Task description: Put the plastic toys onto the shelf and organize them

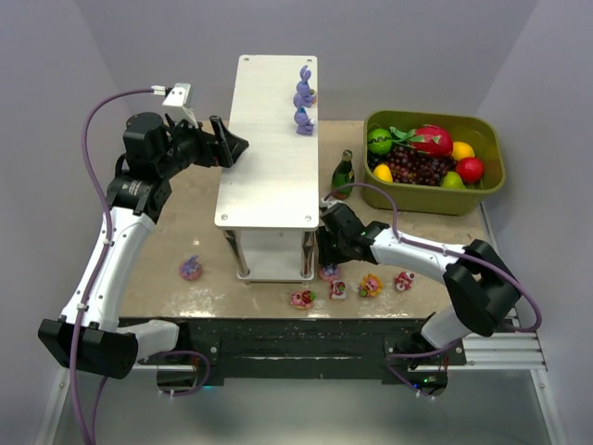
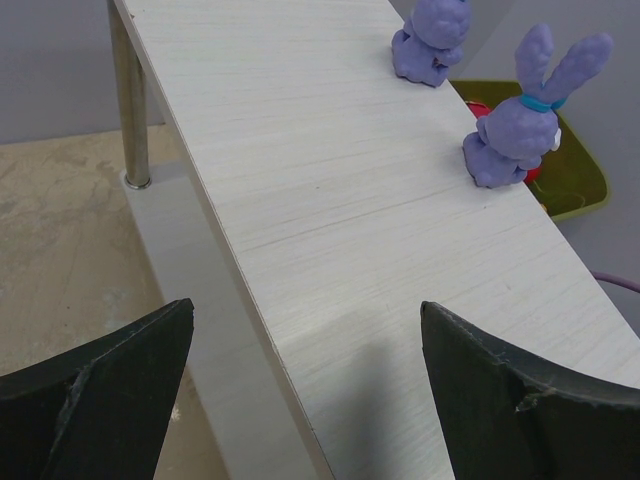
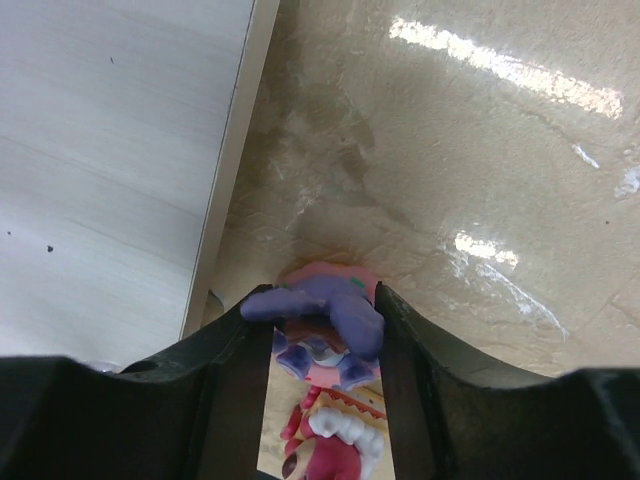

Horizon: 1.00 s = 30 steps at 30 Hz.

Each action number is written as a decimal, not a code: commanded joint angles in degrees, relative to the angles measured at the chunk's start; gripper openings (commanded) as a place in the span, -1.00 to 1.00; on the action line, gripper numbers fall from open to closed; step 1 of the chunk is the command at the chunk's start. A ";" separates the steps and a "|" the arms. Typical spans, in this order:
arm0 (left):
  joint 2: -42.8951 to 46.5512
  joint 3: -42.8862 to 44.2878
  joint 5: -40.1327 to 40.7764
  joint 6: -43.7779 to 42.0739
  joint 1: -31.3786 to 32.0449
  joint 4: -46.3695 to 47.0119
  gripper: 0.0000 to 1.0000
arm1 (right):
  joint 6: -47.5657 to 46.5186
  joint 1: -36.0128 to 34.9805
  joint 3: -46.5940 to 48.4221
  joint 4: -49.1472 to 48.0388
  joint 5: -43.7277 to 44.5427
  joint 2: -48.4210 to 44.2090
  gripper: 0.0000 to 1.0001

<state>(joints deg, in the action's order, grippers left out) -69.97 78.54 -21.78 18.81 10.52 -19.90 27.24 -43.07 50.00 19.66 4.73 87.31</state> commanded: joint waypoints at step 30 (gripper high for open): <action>1.69 2.23 0.69 -1.85 -0.42 -0.31 0.99 | -22.23 8.00 62.93 23.31 2.37 -6.10 -1.00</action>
<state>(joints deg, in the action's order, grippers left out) -69.73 78.54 -21.17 18.22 10.52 -20.75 13.37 -34.87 106.32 39.79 22.59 81.97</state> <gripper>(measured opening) 0.994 0.417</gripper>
